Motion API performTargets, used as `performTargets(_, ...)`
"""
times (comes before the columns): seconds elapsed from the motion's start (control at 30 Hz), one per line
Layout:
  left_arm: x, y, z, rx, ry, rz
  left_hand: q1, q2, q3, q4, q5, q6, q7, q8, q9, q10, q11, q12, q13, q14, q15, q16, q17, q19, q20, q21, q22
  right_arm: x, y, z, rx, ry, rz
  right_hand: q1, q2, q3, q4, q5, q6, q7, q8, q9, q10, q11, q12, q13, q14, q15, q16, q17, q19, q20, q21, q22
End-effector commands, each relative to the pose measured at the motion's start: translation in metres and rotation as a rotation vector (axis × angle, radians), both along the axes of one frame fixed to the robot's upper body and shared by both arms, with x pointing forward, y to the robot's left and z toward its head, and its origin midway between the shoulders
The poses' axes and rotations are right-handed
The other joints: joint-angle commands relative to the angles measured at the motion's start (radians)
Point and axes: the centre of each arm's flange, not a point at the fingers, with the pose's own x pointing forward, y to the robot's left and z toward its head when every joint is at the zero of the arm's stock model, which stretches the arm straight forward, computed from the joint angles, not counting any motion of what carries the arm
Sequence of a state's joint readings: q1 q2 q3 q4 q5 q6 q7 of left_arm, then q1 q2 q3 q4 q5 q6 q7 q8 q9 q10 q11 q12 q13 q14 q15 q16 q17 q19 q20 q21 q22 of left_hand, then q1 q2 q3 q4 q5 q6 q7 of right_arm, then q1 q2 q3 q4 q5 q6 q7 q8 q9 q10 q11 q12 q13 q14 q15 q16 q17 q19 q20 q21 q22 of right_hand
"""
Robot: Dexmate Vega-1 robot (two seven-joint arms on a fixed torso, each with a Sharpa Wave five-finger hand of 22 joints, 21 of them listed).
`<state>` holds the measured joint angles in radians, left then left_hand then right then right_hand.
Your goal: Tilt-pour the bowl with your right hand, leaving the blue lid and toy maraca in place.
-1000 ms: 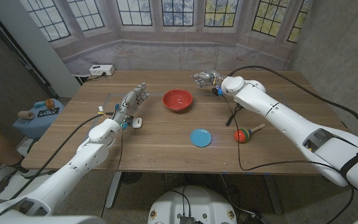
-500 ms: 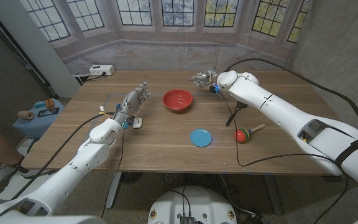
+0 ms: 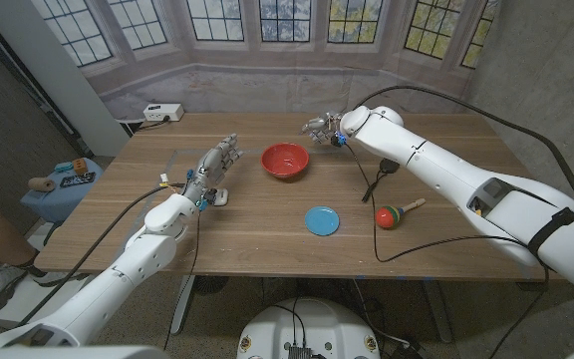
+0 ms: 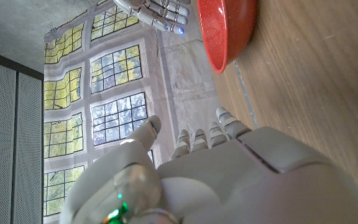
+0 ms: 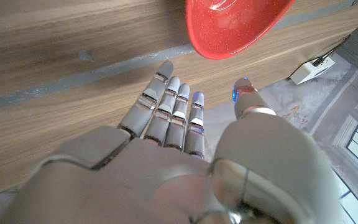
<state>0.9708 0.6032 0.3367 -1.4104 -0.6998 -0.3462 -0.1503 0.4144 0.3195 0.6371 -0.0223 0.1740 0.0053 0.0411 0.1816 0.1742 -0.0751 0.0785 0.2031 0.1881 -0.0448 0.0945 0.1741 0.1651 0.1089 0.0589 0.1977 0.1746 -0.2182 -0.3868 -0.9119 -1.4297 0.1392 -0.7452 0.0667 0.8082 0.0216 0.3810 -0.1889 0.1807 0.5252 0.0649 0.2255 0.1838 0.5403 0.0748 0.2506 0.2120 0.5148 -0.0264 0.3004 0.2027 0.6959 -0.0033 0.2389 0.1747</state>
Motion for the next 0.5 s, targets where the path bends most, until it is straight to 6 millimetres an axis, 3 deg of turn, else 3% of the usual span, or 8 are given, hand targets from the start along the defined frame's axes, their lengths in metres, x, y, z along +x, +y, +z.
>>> performTargets(0.03,-0.005,0.005,-0.005,-0.011,-0.003,0.010,-0.152,-0.161,0.003,-0.009,0.004,0.006,0.001,0.002,0.003,0.003,0.007,0.003,0.003,0.002,0.006,0.004,0.004,0.003,-0.001,0.000,0.001,0.002,0.017,0.003,-0.054,0.042,-0.024,0.017,-0.002,-0.001,0.006,-0.002,0.005,0.009,-0.001,0.004,0.003,0.012,-0.005,0.001,0.004,0.008,0.001,0.002,0.003,0.011,-0.003,0.003)
performTargets(0.5,-0.008,0.013,-0.010,-0.023,-0.001,0.019,-0.151,-0.160,0.001,-0.012,0.004,0.008,0.001,0.003,0.003,0.004,0.008,0.003,0.004,0.003,0.007,0.005,0.004,0.004,-0.001,0.000,0.002,0.008,0.032,0.003,-0.146,0.072,-0.074,0.029,-0.002,-0.003,0.012,-0.002,0.013,0.013,-0.001,0.004,0.014,0.009,-0.004,0.002,0.017,0.007,0.007,0.005,0.010,0.016,-0.003,0.004)
